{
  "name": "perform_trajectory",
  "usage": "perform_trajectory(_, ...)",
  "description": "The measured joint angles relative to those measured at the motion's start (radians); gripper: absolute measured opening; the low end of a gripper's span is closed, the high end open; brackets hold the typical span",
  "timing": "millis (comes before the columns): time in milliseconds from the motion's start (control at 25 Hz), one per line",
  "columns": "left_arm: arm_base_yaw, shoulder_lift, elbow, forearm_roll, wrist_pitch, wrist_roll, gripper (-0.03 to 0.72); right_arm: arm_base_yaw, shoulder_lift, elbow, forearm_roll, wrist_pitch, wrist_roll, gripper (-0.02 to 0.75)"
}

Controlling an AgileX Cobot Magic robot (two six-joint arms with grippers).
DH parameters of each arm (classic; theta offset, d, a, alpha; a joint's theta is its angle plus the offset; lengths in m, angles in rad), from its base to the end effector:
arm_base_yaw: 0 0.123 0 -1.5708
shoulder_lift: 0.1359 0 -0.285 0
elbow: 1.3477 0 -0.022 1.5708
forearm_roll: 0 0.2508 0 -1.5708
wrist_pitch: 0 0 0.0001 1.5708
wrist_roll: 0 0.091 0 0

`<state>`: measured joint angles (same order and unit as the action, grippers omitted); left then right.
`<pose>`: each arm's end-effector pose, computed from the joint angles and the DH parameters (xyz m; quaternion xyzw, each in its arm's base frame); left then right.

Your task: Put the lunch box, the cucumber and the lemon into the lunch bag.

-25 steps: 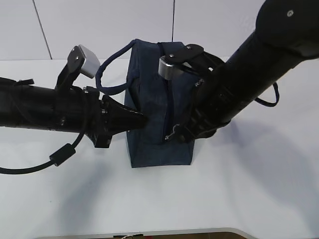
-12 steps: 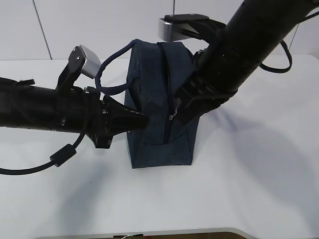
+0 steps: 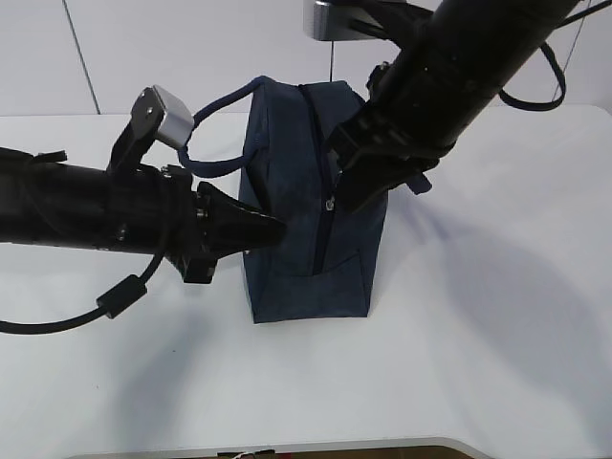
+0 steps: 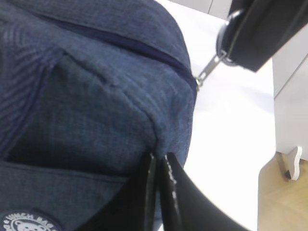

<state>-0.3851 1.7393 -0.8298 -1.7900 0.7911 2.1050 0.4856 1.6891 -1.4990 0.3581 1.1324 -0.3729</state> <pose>0.2784 -0.1811 0.1889 0.4132 0.7309 -0.3644 0.4028 0.2994 0.1907 0.3142 -0.3605 0.9020 0.1806 0.1544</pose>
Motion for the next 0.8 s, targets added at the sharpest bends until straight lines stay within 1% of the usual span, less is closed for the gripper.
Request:
perform_trajectory(320,0.0,0.0,0.026,-0.011,-0.002,0.0,-0.021,0.0,0.014,-0.047,-0.004,0.014,0.043,0.005)
perform_trajectory(480,0.0,0.0,0.036,-0.022,-0.002,0.0,-0.021,0.0,0.061,-0.111,-0.004,0.051,0.06,0.005)
perform_trajectory(800,0.0,0.0,0.04,-0.023,0.012,-0.003,-0.021,0.0,0.116,-0.237,-0.044,0.098,0.097,0.005)
